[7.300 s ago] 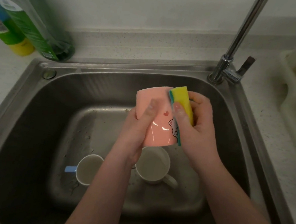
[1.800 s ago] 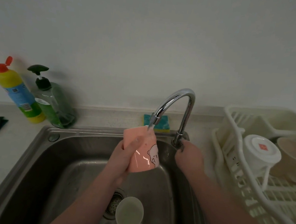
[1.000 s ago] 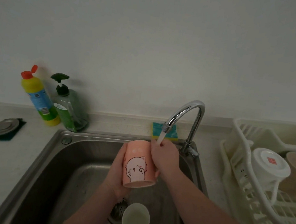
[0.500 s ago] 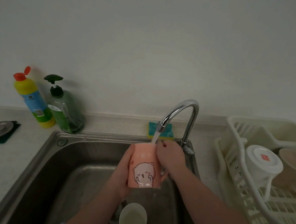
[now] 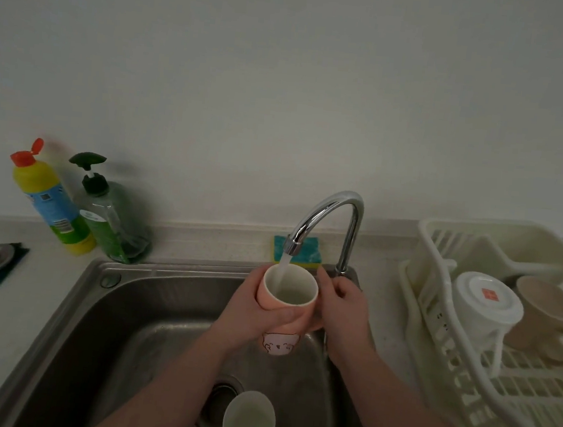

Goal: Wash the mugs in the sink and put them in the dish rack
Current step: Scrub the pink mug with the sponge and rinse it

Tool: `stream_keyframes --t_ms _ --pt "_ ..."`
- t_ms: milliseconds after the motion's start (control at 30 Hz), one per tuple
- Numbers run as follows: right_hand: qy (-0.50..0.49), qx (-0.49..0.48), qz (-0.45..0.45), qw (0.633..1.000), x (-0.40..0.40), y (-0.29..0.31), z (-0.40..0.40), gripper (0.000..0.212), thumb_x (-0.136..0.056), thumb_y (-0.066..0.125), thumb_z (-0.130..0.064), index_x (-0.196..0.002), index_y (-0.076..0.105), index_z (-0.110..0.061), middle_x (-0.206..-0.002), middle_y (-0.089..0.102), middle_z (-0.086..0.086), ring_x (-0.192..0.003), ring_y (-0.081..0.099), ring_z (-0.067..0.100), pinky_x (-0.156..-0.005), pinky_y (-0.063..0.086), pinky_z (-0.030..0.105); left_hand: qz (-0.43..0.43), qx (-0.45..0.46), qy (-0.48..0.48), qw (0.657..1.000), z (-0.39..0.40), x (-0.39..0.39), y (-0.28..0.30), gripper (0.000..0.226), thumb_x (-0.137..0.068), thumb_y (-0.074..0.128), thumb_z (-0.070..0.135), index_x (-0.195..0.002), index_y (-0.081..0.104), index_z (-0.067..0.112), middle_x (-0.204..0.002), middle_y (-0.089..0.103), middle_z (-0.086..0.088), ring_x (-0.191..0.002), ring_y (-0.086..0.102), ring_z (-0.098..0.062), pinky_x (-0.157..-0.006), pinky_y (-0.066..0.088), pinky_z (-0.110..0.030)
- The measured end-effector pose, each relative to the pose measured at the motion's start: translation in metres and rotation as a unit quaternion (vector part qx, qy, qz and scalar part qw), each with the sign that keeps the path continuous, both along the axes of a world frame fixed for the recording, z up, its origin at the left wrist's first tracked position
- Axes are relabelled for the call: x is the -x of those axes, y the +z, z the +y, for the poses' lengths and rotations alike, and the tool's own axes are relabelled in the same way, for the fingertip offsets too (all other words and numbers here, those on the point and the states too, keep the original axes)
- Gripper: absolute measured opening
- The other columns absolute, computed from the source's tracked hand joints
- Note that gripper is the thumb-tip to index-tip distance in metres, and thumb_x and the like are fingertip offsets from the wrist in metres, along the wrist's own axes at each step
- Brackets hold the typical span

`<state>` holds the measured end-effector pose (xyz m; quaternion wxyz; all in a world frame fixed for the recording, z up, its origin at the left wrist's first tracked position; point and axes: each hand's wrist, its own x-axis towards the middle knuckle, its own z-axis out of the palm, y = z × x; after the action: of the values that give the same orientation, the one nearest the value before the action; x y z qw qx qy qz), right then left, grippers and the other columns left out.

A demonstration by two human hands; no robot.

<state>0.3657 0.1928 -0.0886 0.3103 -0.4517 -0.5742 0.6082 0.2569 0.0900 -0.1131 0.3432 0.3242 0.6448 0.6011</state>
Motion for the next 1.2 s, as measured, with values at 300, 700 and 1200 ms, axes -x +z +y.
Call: stream_keyframes --t_ms 300,700,1200 --pt "0.081 0.148 0.017 0.985 -0.004 0.006 -0.001 0.037 -0.085 0.064 -0.043 -0.094 0.069 -0.008 -0.103 0.066 0.026 -0.1 0.062 0.045 -0.089 0.05 0.059 -0.148 0.002 0.026 0.989 0.0 -0.009 -0.005 0.075 -0.056 0.078 0.046 -0.122 0.056 0.017 -0.114 0.068 -0.015 -0.099 0.067 -0.028 -0.083 0.056 -0.045" --pt "0.142 0.091 -0.056 0.984 -0.02 0.025 0.018 0.024 -0.09 0.06 -0.034 -0.084 0.057 -0.011 -0.061 0.041 -0.001 -0.051 0.038 0.012 -0.045 0.038 0.023 -0.335 0.033 0.034 0.941 0.026 -0.023 -0.005 0.079 -0.065 0.062 0.06 -0.126 0.056 0.01 -0.107 0.07 -0.021 -0.093 0.068 -0.034 -0.082 0.055 -0.044" --pt "0.193 0.324 0.075 0.923 -0.004 -0.001 0.0 0.04 -0.09 0.055 -0.023 -0.053 0.04 -0.018 -0.044 0.031 -0.005 -0.04 0.023 0.01 -0.049 0.022 0.025 -0.15 0.084 0.071 0.983 -0.01 0.003 0.005 0.062 -0.067 0.062 0.063 -0.11 0.055 0.019 -0.1 0.066 -0.012 -0.084 0.068 -0.024 -0.079 0.057 -0.041"
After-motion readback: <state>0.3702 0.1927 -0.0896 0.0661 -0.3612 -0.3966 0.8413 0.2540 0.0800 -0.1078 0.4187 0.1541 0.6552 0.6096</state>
